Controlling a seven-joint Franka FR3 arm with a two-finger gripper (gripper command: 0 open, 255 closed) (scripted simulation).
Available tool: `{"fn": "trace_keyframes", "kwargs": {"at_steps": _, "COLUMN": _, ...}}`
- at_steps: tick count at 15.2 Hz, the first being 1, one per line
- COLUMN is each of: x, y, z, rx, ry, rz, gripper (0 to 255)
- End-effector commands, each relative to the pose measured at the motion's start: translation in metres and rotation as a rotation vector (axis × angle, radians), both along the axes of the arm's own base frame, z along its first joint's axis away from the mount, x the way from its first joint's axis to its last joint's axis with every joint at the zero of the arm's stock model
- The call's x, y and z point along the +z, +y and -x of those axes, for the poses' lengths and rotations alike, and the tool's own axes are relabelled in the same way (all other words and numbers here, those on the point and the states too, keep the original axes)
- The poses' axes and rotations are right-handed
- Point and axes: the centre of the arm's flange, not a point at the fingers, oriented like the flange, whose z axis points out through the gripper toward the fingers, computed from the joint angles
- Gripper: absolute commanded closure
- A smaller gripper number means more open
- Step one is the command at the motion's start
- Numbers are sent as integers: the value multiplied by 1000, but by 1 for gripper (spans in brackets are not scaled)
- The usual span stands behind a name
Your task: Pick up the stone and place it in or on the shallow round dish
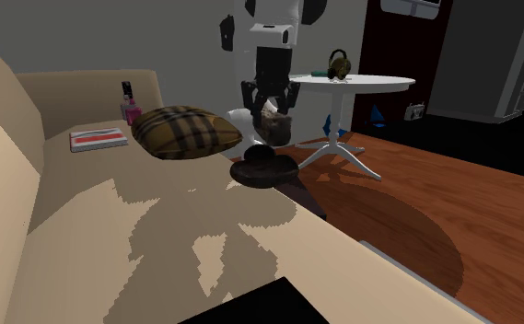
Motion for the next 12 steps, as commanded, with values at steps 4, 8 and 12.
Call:
{"fn": "trace_keyframes", "kwargs": {"at_steps": 4, "x": 0, "y": 0, "z": 0, "rx": 0, "ry": -1, "rz": 0, "gripper": 0}}
{"fn": "trace_keyframes", "kwargs": {"at_steps": 8, "x": 13, "y": 1, "z": -1, "rx": 0, "ry": -1, "rz": 0, "gripper": 0}}
{"fn": "trace_keyframes", "kwargs": {"at_steps": 12, "x": 50, "y": 3, "z": -3, "rx": 0, "ry": -1, "rz": 0, "gripper": 0}}
